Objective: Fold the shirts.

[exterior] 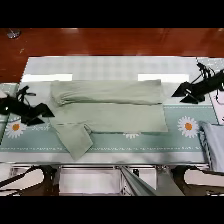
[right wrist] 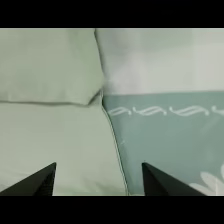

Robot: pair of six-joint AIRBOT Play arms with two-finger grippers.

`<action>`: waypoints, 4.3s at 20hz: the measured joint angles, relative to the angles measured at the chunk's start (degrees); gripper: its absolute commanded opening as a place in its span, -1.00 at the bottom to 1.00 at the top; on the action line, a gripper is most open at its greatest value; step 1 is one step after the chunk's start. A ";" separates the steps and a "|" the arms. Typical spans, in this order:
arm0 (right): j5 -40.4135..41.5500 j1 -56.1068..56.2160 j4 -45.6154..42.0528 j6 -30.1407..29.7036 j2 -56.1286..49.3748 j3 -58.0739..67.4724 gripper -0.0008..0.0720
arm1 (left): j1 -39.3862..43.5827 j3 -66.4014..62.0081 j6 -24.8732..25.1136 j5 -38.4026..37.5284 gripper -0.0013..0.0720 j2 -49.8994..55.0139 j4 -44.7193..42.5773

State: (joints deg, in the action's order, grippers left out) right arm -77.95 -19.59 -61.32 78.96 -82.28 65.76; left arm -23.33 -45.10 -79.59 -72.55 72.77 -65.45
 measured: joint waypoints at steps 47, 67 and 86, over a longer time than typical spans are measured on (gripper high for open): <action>12.20 5.16 16.17 -4.61 -6.23 3.19 -0.92 | 4.63 -14.43 10.01 15.21 -0.92 8.07 27.47; 3.13 -1.29 12.66 0.37 -23.06 20.33 0.73 | -1.33 -28.79 -3.41 4.11 0.95 16.39 3.67; -3.17 7.52 7.52 -2.12 -14.71 18.71 -0.92 | 39.56 -16.70 7.48 29.16 -0.92 7.78 21.33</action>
State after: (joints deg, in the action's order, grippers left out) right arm -81.12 -12.08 -53.80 76.84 -96.99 84.47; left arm 16.23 -61.80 -72.12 -43.40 80.55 -44.12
